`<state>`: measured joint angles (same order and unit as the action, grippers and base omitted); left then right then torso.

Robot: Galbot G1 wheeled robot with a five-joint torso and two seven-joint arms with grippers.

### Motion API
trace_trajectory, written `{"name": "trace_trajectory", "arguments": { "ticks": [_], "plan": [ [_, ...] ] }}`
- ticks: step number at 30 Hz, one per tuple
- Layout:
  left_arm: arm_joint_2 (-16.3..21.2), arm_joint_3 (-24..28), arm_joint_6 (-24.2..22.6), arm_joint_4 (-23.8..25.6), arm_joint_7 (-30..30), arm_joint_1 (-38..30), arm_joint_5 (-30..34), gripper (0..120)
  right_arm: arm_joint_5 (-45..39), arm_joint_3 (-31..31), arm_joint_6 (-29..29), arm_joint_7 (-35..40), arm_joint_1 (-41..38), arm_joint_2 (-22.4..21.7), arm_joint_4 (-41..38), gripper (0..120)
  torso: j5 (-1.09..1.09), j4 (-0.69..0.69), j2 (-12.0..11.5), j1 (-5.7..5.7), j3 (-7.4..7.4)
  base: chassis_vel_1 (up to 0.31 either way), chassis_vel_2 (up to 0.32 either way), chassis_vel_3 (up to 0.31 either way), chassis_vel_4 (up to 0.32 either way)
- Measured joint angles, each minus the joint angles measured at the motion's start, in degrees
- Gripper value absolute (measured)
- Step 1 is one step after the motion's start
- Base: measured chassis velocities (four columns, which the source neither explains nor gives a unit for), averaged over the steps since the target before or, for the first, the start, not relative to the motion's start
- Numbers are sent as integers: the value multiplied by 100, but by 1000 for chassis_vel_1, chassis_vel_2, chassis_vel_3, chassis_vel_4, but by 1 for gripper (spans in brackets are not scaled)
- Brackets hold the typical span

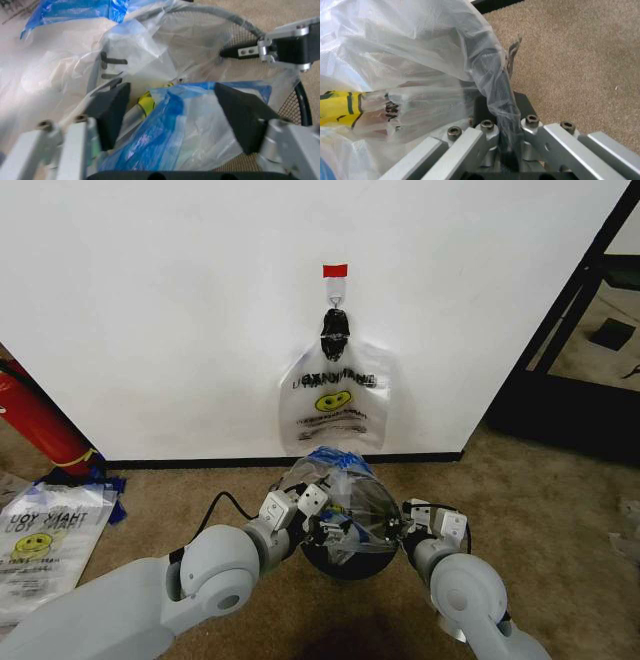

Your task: Pick up the garbage bag from the wall and place it over the trash bin.

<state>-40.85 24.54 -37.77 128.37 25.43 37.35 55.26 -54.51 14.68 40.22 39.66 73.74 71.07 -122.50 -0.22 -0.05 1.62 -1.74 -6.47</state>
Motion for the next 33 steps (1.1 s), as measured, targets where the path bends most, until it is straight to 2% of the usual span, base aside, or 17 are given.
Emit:
{"name": "trace_trajectory", "arguments": {
  "ticks": [3,7,9,14,16,18,24,27,30,33],
  "plan": [
    [3,8,-18,7,10,20,-6,55,5,-8,-2,27,-19,13,9,0,0,0,0,0,0,0,0,0,0],
    [0,28,-59,-4,19,55,-13,36,3,-19,-10,51,-33,25,9,0,0,0,0,0,0,0,0,0,0],
    [-2,29,-64,-18,19,57,-22,35,-1,-19,-10,53,-31,25,2,0,0,0,0,0,0,0,0,0,0],
    [-18,29,-64,-100,25,66,-95,12,-8,-3,-14,56,5,22,-45,0,0,0,0,0,0,0,0,0,0],
    [-23,29,-36,-100,43,70,-108,9,-8,1,-14,56,15,22,-48,0,0,0,0,0,0,0,0,0,0],
    [-23,23,89,-68,102,92,-151,0,-7,15,-23,56,35,25,-52,0,0,-1,0,0,0,0,0,0,0],
    [25,-42,465,111,109,198,-243,0,-131,77,-51,171,3,104,-36,0,0,-1,0,0,0,0,0,0,0],
    [66,-86,739,365,87,354,-250,0,-427,238,-121,376,-21,314,-71,0,1,2,0,0,0,0,0,0,0],
    [88,-65,931,565,-9,557,-318,0,-555,469,-267,642,110,608,-230,0,-1,-3,0,0,0,0,0,0,0],
    [116,-108,1008,676,-45,802,-430,0,-563,511,-297,721,140,682,-260,0,0,-4,0,0,0,0,0,0,0]
  ]
}}
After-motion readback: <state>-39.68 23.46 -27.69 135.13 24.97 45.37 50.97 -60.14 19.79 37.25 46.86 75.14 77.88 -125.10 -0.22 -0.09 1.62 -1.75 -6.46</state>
